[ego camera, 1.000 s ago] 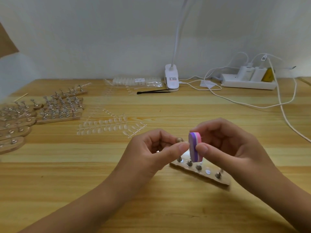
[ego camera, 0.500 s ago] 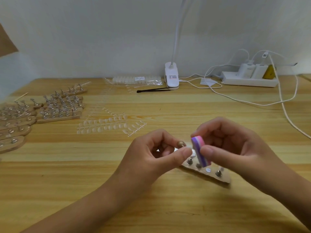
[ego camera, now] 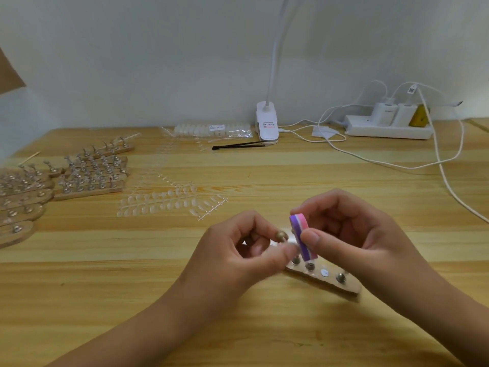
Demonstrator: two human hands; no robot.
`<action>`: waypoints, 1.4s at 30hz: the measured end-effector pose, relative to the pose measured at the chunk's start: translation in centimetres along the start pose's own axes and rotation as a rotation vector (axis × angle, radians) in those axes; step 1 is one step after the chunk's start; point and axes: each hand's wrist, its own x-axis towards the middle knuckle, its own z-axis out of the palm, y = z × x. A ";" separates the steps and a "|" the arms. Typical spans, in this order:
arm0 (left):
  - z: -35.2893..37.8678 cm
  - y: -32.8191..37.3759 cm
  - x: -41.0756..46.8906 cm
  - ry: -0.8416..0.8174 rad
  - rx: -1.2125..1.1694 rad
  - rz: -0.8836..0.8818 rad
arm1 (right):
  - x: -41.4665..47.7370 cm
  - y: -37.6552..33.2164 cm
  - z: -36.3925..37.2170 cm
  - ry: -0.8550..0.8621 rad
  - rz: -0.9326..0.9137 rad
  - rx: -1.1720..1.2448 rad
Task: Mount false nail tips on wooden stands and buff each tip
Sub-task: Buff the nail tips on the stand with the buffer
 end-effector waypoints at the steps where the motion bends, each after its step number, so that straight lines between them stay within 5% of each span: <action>1: 0.3 -0.1 -0.1 -0.010 0.004 -0.006 | 0.0 0.0 -0.1 0.014 -0.002 -0.004; 42: 0.8 0.7 -0.1 -0.022 -0.187 -0.053 | -0.1 0.2 0.4 0.101 -0.045 0.086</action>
